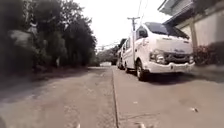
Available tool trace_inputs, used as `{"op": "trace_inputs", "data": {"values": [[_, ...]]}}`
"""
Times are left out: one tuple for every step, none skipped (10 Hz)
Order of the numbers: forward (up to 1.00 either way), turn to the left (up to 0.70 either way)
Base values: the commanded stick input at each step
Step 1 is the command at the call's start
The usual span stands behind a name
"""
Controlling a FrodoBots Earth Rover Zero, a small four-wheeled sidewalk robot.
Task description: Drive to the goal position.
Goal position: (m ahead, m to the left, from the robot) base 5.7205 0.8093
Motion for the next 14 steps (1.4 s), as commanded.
{"op": "trace_inputs", "data": {"values": [[0.85,0.0],[0.85,0.0],[0.85,0.0],[0.85,0.0],[0.85,0.0],[0.85,0.0],[0.85,0.0],[0.85,0.0],[0.85,0.0],[0.85,-0.07],[0.85,-0.24],[0.85,-0.34],[0.85,-0.33],[0.85,-0.31]]}}
